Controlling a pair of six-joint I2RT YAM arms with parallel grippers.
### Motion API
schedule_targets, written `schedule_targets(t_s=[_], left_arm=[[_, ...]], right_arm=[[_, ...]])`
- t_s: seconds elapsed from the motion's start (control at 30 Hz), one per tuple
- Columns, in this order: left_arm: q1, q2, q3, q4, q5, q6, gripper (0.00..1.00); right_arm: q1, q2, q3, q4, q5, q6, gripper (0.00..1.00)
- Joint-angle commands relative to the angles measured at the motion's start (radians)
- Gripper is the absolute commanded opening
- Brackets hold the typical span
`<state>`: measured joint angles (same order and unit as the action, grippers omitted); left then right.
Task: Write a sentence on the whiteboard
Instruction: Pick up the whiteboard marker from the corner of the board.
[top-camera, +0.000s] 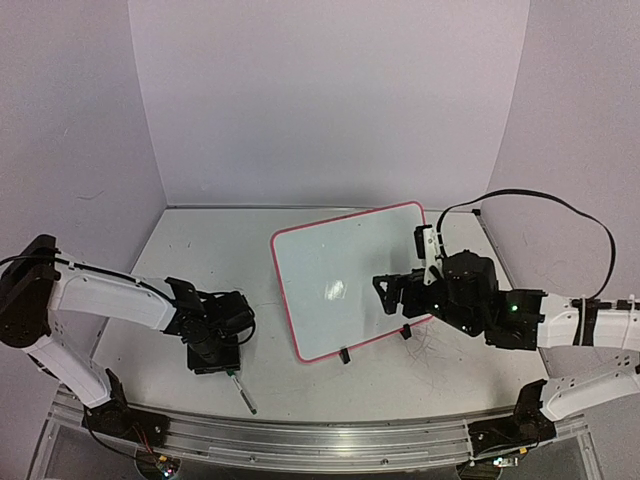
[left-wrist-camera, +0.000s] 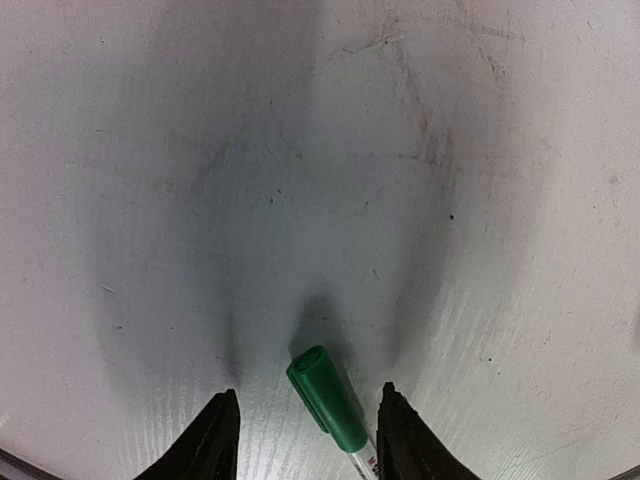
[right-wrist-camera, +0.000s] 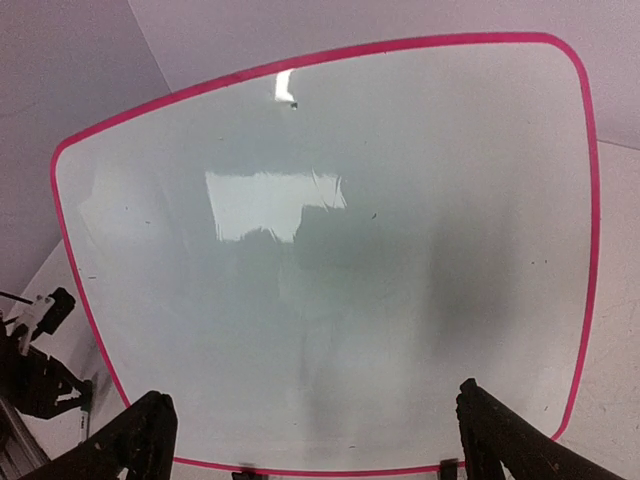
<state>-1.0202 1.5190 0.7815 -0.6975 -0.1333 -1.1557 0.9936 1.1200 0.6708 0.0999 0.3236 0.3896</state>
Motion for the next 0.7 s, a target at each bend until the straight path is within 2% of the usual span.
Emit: schedule_targets(t_s=[0.0, 0.3, 0.53, 0.67], left_arm=[[-0.004, 0.052, 0.026, 0.087, 0.032, -0.007, 0.44], [-0.024, 0.084, 0.005, 0.095, 0.008, -0.032, 0.21], [-0.025, 0.067, 0.004, 0.095, -0.029, -0.024, 0.12], [-0.025, 0.025, 0.009, 0.092, -0.058, -0.006, 0.07]], right_arm=[[0.005, -0.059, 0.000, 0.038, 0.034, -0.048, 0.98], [0.006, -0.103, -0.003, 0.047, 0.112, -0.072, 0.98], [0.006, -0.110, -0.020, 0.042, 0.254, -0.055, 0.98], [0.005, -0.097, 0.001, 0.033, 0.247, -0.086, 0.98]])
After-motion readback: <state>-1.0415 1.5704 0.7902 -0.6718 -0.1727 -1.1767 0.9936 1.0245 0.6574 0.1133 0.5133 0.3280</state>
